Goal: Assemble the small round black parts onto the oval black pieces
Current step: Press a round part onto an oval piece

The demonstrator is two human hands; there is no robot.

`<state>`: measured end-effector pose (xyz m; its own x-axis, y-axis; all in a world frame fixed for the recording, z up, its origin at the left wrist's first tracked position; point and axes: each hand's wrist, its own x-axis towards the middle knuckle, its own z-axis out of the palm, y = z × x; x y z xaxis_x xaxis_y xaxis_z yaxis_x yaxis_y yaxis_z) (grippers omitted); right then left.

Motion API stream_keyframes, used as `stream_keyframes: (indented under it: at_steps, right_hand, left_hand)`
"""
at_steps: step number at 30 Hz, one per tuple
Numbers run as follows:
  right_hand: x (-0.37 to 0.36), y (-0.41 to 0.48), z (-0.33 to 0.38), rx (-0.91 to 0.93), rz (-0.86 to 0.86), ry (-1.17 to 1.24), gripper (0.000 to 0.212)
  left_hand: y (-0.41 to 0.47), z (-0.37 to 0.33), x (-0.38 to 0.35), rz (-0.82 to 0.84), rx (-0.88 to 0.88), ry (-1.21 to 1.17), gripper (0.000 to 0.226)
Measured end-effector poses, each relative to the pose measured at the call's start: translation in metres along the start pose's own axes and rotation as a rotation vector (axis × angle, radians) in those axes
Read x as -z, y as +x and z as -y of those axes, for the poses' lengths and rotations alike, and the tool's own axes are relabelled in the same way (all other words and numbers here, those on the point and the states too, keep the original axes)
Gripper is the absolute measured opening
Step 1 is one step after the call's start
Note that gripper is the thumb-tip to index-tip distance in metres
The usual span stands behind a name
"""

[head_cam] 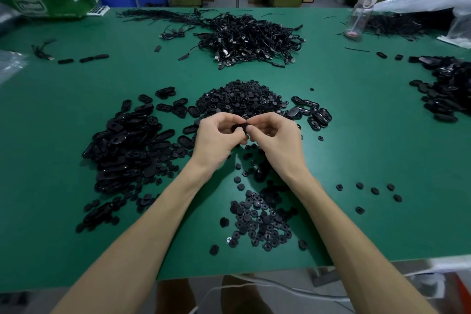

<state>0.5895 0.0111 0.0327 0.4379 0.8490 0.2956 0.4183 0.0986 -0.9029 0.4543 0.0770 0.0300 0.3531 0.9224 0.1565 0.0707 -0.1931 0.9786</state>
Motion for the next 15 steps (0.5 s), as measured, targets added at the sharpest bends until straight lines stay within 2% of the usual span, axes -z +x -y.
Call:
stream_keyframes:
  at_steps: [6, 11, 15]
  right_hand:
    - [0.0011, -0.0013, 0.0024, 0.018, -0.003, -0.019, 0.009]
    - [0.0047, -0.0004, 0.0019, 0.017, 0.002, 0.03, 0.018]
    - [0.0061, -0.0003, 0.0045, 0.035, 0.046, 0.099, 0.023]
  left_hand:
    - [-0.0012, -0.0044, 0.004, 0.043, 0.029, -0.029, 0.013]
    - [-0.0006, -0.0064, 0.006, 0.068, 0.01, -0.081, 0.015]
    - [0.0007, -0.0059, 0.0076, 0.054, -0.071, -0.013, 0.014]
